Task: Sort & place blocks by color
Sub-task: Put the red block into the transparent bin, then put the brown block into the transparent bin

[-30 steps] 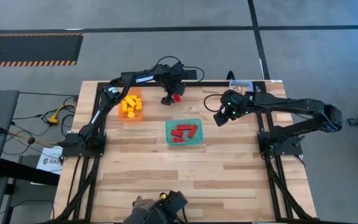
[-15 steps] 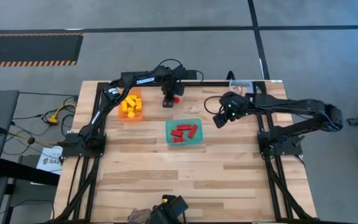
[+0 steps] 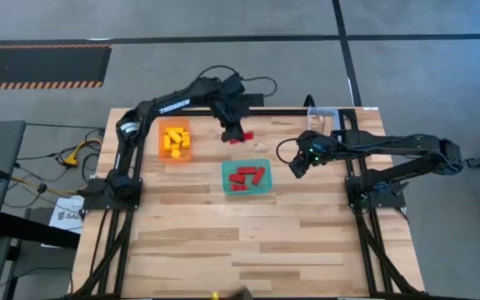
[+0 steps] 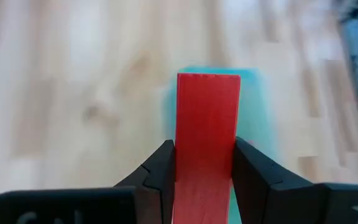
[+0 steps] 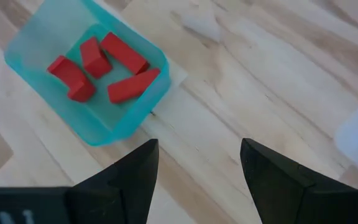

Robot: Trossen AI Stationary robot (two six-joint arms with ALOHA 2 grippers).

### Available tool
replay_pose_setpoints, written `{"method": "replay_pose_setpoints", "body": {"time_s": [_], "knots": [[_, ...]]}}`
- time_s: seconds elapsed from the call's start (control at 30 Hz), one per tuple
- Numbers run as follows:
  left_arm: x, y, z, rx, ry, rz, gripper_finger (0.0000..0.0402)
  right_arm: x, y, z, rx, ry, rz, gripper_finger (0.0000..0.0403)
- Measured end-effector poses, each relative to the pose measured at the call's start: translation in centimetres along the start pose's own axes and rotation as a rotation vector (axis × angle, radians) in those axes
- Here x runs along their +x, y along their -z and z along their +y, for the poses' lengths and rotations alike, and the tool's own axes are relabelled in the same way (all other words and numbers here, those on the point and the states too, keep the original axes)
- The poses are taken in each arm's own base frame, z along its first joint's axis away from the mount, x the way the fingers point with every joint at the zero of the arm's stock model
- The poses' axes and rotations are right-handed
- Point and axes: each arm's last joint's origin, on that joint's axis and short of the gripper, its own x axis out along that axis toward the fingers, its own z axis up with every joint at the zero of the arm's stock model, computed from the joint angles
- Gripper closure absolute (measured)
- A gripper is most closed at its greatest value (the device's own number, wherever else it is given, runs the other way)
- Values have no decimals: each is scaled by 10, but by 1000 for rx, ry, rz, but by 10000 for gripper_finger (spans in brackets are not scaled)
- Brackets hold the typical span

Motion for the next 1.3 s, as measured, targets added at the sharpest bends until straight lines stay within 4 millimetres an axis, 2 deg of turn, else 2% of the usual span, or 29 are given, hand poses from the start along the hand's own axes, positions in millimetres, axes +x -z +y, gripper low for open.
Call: {"method": "replay_pose_setpoints", "body": {"time_s": [0.07, 0.2, 0.27, 0.4, 0.57, 0.77, 0.83, 1.1, 1.2, 1.3], "knots": [[9, -9, -27, 57, 30, 8, 311, 0, 1, 1, -16, 12, -10, 154], [42, -17, -77, 160, 27, 105, 311, -1, 2, 3, -53, 7, -9, 154], [63, -16, -94, 213, -20, 139, 311, -1, 3, 4, -66, 5, -9, 154], [108, 0, -100, 126, -78, 134, 311, -1, 5, 5, -95, 21, -12, 154], [129, 9, -102, 71, -256, 111, 311, -2, 6, 6, -133, 27, -11, 154], [131, 12, -101, -71, -318, 104, 311, -1, 4, 3, -181, 36, -13, 154], [131, 12, -101, -86, -327, 104, 300, -1, 2, 1, -188, 43, -14, 154], [122, 6, -107, -67, -246, 112, 132, 1, -4, -8, -178, 63, -14, 154], [109, 0, -107, -65, -242, 134, 90, 2, -5, -10, -168, 69, -15, 154], [91, -9, -99, -45, -311, 132, 71, 2, -5, -12, -155, 74, -5, 154]]}}
